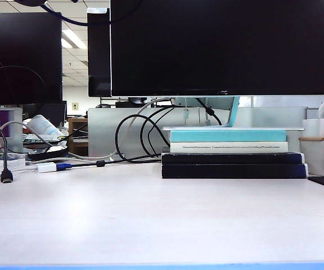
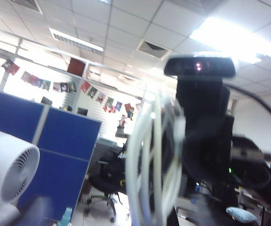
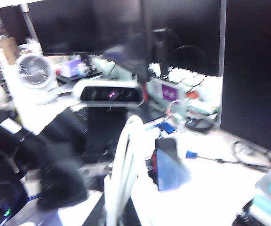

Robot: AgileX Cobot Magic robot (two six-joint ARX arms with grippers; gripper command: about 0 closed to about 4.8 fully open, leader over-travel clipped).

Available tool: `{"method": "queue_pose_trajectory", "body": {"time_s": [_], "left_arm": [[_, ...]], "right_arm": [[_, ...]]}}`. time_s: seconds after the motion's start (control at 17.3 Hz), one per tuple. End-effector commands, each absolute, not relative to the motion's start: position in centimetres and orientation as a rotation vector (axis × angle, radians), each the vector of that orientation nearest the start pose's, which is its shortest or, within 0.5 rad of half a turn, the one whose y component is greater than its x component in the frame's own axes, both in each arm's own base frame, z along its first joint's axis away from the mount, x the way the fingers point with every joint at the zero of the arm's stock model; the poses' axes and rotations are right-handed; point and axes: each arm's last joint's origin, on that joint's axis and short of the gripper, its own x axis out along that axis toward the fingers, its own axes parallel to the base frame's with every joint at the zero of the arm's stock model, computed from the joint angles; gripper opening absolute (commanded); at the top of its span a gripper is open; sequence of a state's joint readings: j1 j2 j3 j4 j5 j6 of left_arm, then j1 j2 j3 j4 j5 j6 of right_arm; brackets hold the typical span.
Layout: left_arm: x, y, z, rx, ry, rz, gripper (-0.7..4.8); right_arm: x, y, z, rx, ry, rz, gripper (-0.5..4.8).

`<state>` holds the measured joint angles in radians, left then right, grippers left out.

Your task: Unfold the white charging cable into a straight cable.

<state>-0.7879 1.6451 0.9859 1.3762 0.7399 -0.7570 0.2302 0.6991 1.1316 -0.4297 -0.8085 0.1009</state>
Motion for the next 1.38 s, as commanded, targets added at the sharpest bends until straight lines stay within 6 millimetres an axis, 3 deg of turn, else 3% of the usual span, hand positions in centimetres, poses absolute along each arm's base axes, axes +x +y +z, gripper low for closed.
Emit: {"method": "queue_pose_trajectory", "body": {"time_s": [0.06,0.12,0.17,0.23,0.29,0.35,0.4,0.46,0.63,0.81,1.04,1.21,1.38], "left_arm": [[22.3,-25.2,32.6,-0.608,-0.209,-1.686,2.99],[21.9,-25.5,32.6,-0.611,-0.205,-1.701,2.99],[21.7,-25.9,32.3,-0.602,-0.167,-1.716,1.23],[21.8,-25.9,32.2,-0.599,-0.151,-1.718,-0.12],[21.8,-25.9,32.2,-0.592,-0.145,-1.729,-0.05],[21.6,-25.8,32.3,-0.585,-0.157,-1.756,-0.06],[21.5,-25.7,32.5,-0.582,-0.156,-1.793,-0.06],[21.4,-25.6,32.5,-0.581,-0.149,-1.808,-0.05],[21.8,-25.2,32.4,-0.577,-0.091,-1.846,-0.06],[25.0,-21.7,32.5,-0.581,-0.036,-1.758,-0.05],[26.9,-19.0,32.3,-0.568,0.057,-1.745,-0.05],[25.9,-20.4,32.2,-0.571,0.101,-1.807,-0.06],[26.2,-21.1,31.4,-0.543,0.147,-1.773,-0.05]], "right_arm": [[9.5,4.6,43.0,0.095,0.045,1.067,-0.05],[9.6,5.1,42.8,0.093,0.038,1.103,-0.05],[9.5,5.4,42.9,0.091,0.017,1.106,-0.05],[9.4,5.4,43.0,0.09,0.013,1.115,-0.05],[9.4,5.4,43.0,0.089,0.014,1.118,-0.05],[9.4,5.4,43.0,0.08,0.009,1.118,0.4],[9.4,5.4,43.0,0.079,0.008,1.116,2.08],[9.4,5.4,42.9,0.08,0.011,1.112,2.67],[9.6,5.3,42.6,0.071,0.037,1.034,2.67],[8.9,4.8,41.7,0.027,0.106,0.929,2.68],[7.9,4.3,41.8,-0.011,0.064,0.856,2.67],[9.4,4.9,41.5,-0.018,0.102,0.898,2.67],[10.4,5.5,41.2,0.003,0.149,0.971,2.66]]}}
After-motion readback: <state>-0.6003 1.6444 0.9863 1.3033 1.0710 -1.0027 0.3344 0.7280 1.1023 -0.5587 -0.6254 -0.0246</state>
